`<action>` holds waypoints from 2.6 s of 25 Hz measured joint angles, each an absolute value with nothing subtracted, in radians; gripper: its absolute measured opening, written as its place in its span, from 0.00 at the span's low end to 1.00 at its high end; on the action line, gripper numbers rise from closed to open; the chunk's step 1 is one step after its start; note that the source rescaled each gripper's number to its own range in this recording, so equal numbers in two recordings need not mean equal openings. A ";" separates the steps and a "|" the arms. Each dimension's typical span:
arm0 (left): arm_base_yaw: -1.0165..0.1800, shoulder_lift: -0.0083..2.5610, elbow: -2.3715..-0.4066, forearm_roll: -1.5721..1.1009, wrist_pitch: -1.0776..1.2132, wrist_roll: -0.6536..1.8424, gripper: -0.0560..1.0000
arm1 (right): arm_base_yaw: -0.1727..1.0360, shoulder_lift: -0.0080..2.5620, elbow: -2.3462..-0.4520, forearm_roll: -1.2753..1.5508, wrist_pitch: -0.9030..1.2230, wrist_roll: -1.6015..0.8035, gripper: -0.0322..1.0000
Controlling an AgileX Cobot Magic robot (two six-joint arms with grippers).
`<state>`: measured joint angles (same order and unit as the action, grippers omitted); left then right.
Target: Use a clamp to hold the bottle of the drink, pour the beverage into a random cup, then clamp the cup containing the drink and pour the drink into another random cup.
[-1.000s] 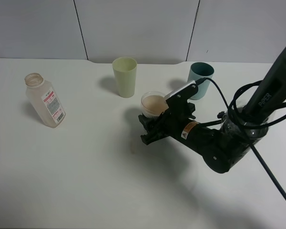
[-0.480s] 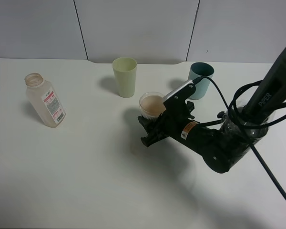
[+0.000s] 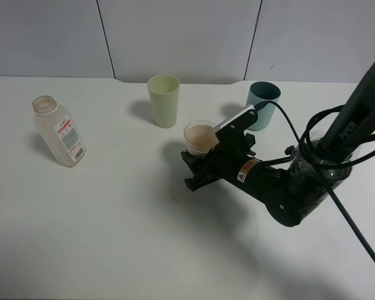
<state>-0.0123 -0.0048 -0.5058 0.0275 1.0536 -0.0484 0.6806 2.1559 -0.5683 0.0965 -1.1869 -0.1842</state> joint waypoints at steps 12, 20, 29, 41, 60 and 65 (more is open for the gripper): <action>-0.012 -0.005 -0.506 0.027 1.054 -0.048 1.00 | 0.681 2.158 -0.568 0.100 -1.177 -0.170 0.56; -0.012 -0.005 -0.506 0.027 1.054 -0.048 1.00 | 0.681 2.165 -0.568 0.107 -1.180 -0.171 0.99; -0.012 -0.005 -0.506 0.027 1.054 -0.048 1.00 | 0.729 2.044 -0.546 0.171 -1.105 -0.173 0.99; -0.012 -0.005 -0.506 0.027 1.054 -0.048 1.00 | 0.739 1.616 -0.339 0.431 -0.994 -0.400 0.99; -0.012 -0.005 -0.506 0.027 1.054 -0.048 1.00 | 0.045 1.326 -0.390 0.048 -0.656 -0.164 0.99; -0.012 -0.005 -0.506 0.027 1.054 -0.048 1.00 | -0.026 1.198 -0.481 -0.058 -0.441 -0.024 1.00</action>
<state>-0.0123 -0.0048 -0.5058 0.0275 1.0536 -0.0484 -0.0264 1.1980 -0.4812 -0.0578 -0.4407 -0.0245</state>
